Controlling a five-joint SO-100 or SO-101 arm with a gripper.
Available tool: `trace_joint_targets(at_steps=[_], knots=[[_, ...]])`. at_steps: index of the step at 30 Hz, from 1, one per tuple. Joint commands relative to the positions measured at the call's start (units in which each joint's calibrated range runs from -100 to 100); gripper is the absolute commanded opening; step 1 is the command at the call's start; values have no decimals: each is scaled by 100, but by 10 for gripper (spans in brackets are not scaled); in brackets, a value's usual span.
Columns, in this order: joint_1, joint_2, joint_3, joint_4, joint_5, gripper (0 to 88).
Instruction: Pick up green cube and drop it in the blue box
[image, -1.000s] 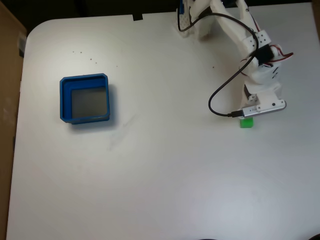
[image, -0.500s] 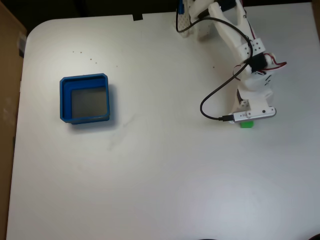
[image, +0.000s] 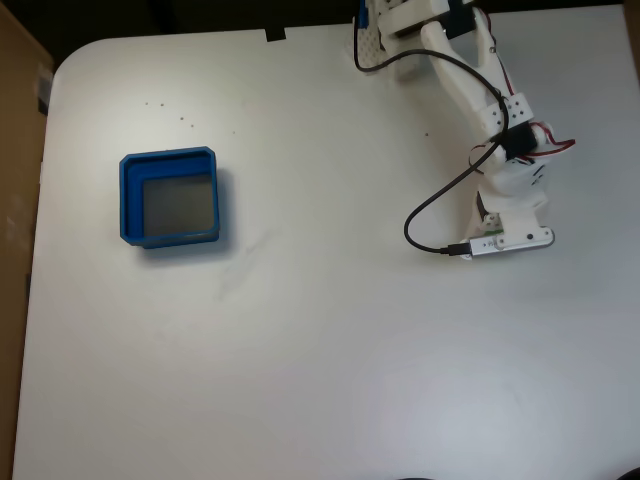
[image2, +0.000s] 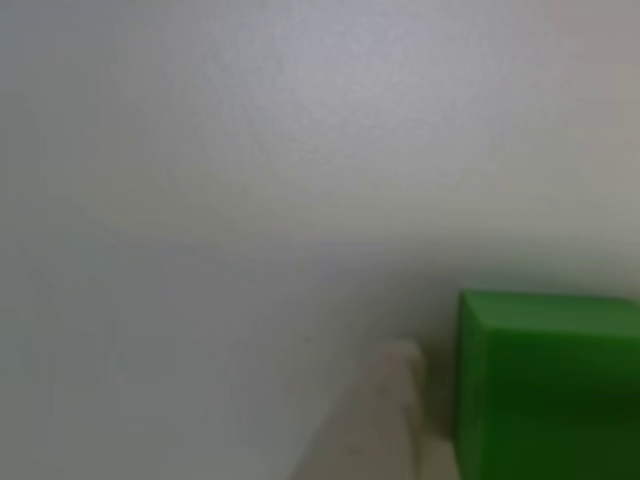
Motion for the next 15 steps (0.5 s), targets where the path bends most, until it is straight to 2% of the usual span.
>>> trace_joint_targets(at_steps=[1, 15], knots=[[23, -87, -320, -34, -20, 268], [9, -112, -311, -17, 15, 268]])
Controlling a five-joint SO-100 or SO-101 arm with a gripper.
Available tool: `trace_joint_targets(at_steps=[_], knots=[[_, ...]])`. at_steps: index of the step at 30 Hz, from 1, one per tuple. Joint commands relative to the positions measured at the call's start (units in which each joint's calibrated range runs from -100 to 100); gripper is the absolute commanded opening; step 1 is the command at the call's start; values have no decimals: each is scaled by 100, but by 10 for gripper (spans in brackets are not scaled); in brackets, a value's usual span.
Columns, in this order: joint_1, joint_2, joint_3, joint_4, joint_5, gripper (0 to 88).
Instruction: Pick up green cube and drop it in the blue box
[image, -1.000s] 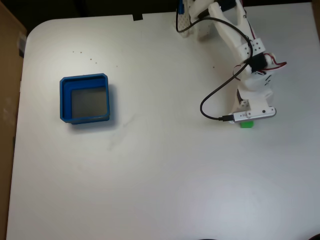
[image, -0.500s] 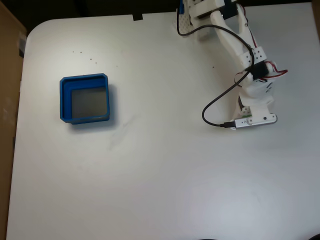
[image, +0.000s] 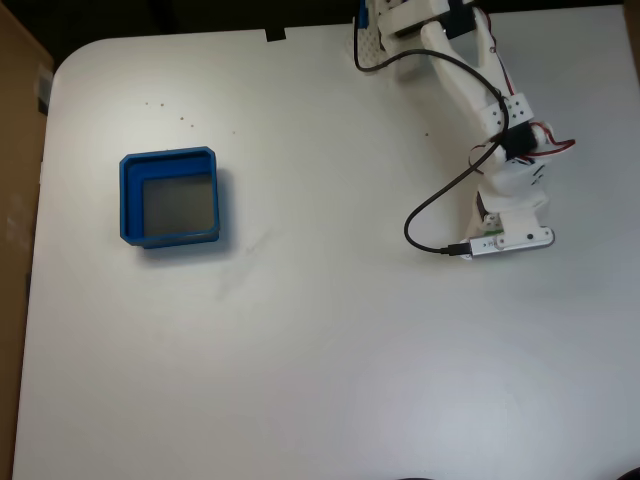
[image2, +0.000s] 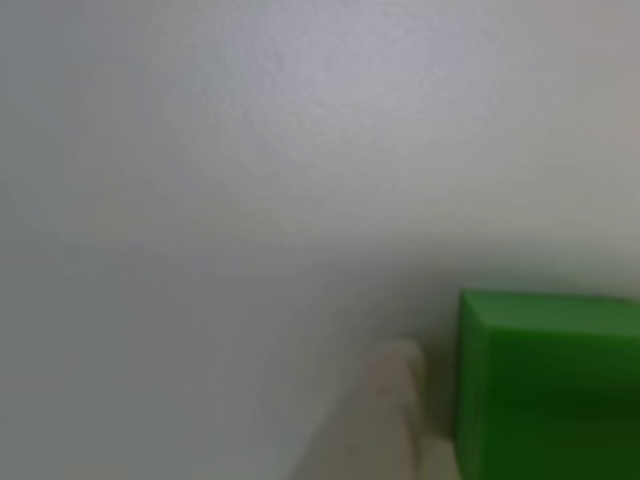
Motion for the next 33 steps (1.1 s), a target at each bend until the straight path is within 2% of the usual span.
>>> trace_joint_targets(at_steps=[1, 13, 28, 33], knots=[[1, -112, -311, -1, 15, 268], [9, -162, -311, 32, 24, 257], [16, -162, -302, 57, 24, 44], [30, -162, -302, 65, 24, 15]])
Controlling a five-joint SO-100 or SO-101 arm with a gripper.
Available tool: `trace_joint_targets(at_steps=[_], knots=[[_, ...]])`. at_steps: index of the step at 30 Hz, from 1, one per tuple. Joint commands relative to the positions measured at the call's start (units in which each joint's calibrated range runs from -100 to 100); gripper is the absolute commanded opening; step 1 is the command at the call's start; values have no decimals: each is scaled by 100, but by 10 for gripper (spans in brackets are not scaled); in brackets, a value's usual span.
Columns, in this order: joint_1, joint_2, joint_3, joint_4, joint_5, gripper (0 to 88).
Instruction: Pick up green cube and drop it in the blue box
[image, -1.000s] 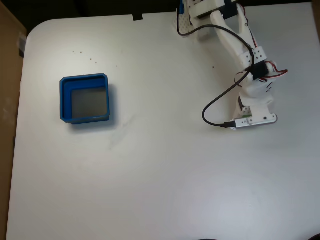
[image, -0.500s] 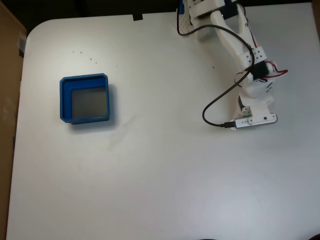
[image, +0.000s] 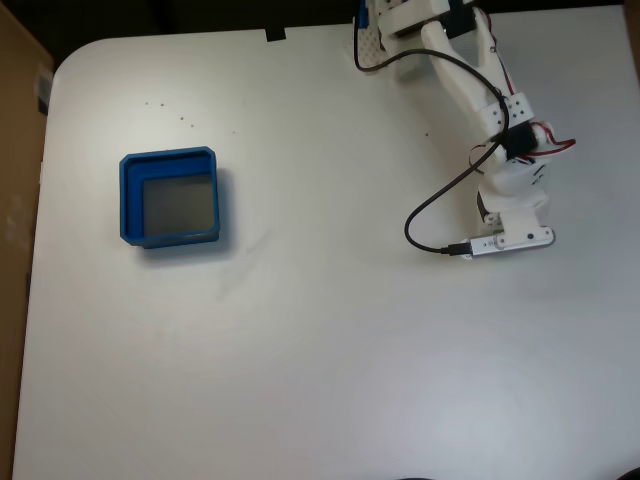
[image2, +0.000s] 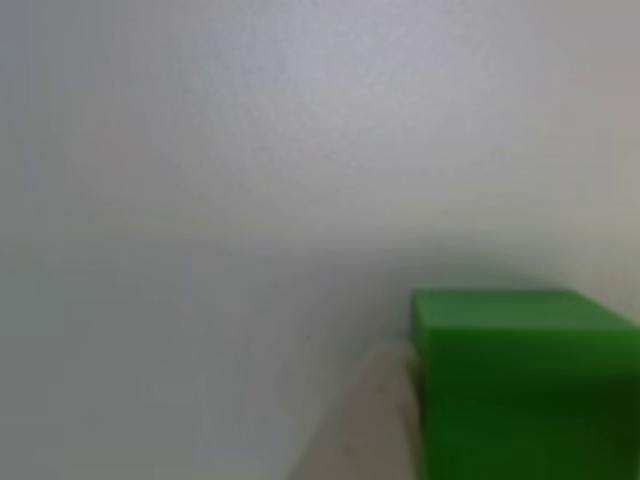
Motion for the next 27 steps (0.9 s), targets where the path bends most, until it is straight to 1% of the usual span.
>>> trace_joint_targets(at_steps=[1, 6, 12, 17, 21, 27], knots=[[30, -162, -302, 49, 15, 15], [37, -271, -302, 65, 20, 15], [37, -998, -311, 551, 54, 15], [66, -1675, -311, 906, 484, 15], [269, -2026, -311, 1243, 821, 15], [861, -2661, -311, 1952, 889, 15]])
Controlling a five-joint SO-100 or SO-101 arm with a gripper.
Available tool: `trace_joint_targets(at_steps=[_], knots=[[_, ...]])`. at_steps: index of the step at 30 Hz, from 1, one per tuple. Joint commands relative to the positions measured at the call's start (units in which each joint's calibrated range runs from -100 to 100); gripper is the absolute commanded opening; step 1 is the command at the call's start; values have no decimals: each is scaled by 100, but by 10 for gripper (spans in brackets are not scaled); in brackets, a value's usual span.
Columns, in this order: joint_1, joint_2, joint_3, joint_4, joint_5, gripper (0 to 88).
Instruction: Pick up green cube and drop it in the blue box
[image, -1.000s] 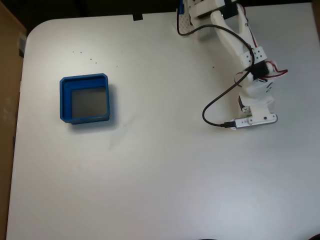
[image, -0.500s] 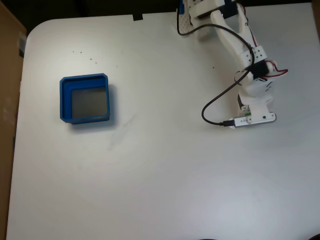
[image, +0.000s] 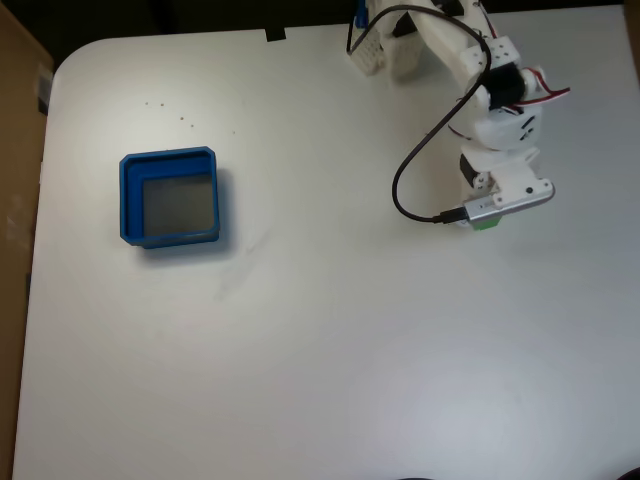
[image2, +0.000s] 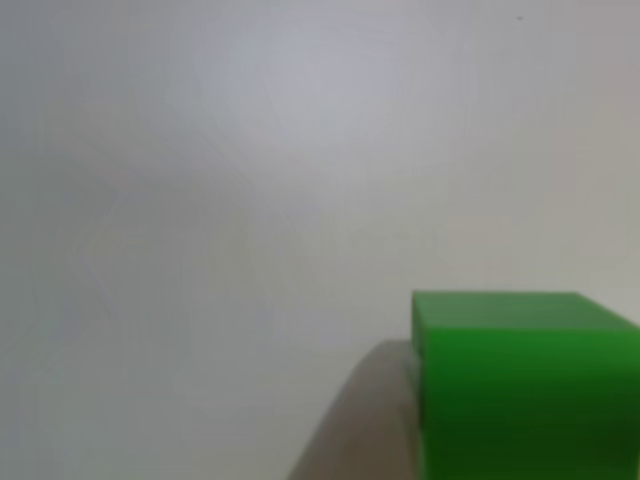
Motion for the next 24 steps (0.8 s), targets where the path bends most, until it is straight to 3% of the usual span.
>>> trace_joint_targets(at_steps=[1, 11, 18, 24], knots=[[543, -881, -311, 573, 39, 15], [2292, -1357, -320, 1290, 24, 15], [3621, -1307, -356, 1159, 29, 15], [4344, -1299, -320, 326, 29, 15]])
